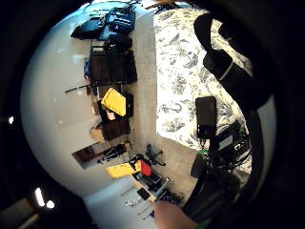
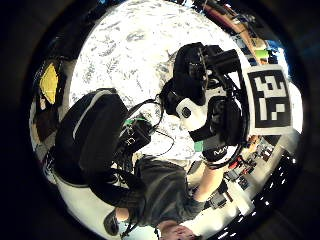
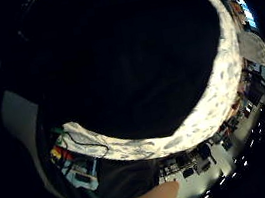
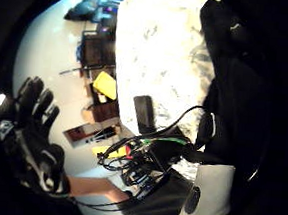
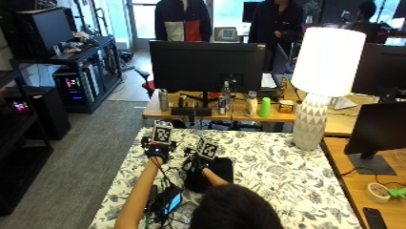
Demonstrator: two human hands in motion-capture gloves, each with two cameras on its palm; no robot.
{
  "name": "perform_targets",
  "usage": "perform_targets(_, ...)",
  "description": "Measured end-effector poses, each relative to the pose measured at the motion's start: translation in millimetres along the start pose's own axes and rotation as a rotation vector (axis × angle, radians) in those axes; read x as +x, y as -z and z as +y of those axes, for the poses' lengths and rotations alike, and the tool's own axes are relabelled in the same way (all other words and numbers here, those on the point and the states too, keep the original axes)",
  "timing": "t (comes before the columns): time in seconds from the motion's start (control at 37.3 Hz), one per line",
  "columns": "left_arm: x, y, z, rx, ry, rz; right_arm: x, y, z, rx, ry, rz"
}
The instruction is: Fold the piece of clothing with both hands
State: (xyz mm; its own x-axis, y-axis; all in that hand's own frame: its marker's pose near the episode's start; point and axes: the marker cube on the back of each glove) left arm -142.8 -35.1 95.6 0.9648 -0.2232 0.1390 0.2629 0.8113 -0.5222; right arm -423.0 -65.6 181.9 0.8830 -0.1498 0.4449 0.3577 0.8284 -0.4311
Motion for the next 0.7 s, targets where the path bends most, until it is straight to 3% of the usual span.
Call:
perform_targets(0.08,-8.7,-8.8,-6.2,-0.018,0.038,0.013,-7.2,14.0,-1.3,0.189,0.037,-0.040)
perform_targets(0.19,-12.0,-6.9,-23.0,0.167,0.124,0.009,-11.5,58.7,14.5,0.395,0.113,-0.067)
perform_targets(0.43,17.4,12.0,-8.0,0.253,0.106,-0.050,13.3,110.6,68.6,0.434,0.090,-0.106)
perform_targets(0.56,39.9,19.7,-12.5,0.273,0.066,-0.075,44.2,129.4,64.8,0.562,0.124,-0.082)
perform_targets(0.7,52.8,19.8,-25.3,0.252,0.049,-0.089,78.0,141.5,59.0,0.634,0.054,-0.030)
